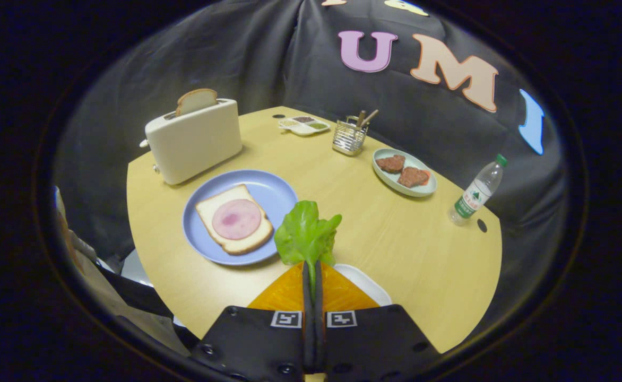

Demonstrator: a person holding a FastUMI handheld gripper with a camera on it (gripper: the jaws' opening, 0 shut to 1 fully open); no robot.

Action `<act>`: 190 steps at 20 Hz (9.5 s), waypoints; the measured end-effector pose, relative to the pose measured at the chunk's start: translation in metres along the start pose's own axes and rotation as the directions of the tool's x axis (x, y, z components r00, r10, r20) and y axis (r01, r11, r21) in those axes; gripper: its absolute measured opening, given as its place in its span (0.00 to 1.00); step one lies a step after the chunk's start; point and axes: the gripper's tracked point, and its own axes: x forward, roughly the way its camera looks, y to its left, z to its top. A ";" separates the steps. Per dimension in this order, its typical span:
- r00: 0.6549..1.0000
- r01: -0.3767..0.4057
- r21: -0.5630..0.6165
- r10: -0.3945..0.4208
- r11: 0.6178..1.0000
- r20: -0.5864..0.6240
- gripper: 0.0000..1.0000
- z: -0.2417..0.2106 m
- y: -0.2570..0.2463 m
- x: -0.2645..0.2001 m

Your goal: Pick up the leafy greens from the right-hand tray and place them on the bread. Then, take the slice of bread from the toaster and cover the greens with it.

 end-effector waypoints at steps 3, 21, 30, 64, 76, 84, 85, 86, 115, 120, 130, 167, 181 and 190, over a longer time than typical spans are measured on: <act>1.000 -0.024 -0.005 0.024 1.000 0.017 0.03 0.016 0.015 0.005; 0.983 -0.182 -0.089 0.181 0.979 -0.014 0.03 0.058 0.116 0.050; 0.978 -0.204 -0.117 0.196 0.972 -0.076 0.06 0.047 0.141 0.073; 0.977 -0.158 -0.009 0.157 0.987 0.143 1.00 0.194 0.183 0.014; 0.963 -0.206 -0.004 0.204 0.978 0.178 0.99 0.242 0.232 0.031; 0.969 -0.199 0.030 0.193 0.979 0.155 0.98 0.258 0.250 0.052; 0.970 -0.202 0.048 0.193 0.978 0.148 0.98 0.260 0.253 0.055; 0.972 -0.199 0.069 0.187 0.978 0.143 0.98 0.262 0.252 0.058; 0.981 -0.191 0.398 0.191 0.897 0.040 0.05 0.270 0.253 0.102; 0.977 -0.212 0.408 0.195 0.888 0.082 0.05 0.278 0.245 0.086; 0.960 -0.273 0.491 0.200 0.828 0.196 0.04 0.293 0.212 0.039; 0.990 -0.127 0.712 0.133 0.691 0.048 0.04 0.117 0.129 0.048; 0.994 0.016 0.669 0.064 0.743 -0.094 0.49 0.043 0.091 0.055; 0.999 0.004 0.566 -0.030 0.824 0.037 1.00 0.071 0.067 0.026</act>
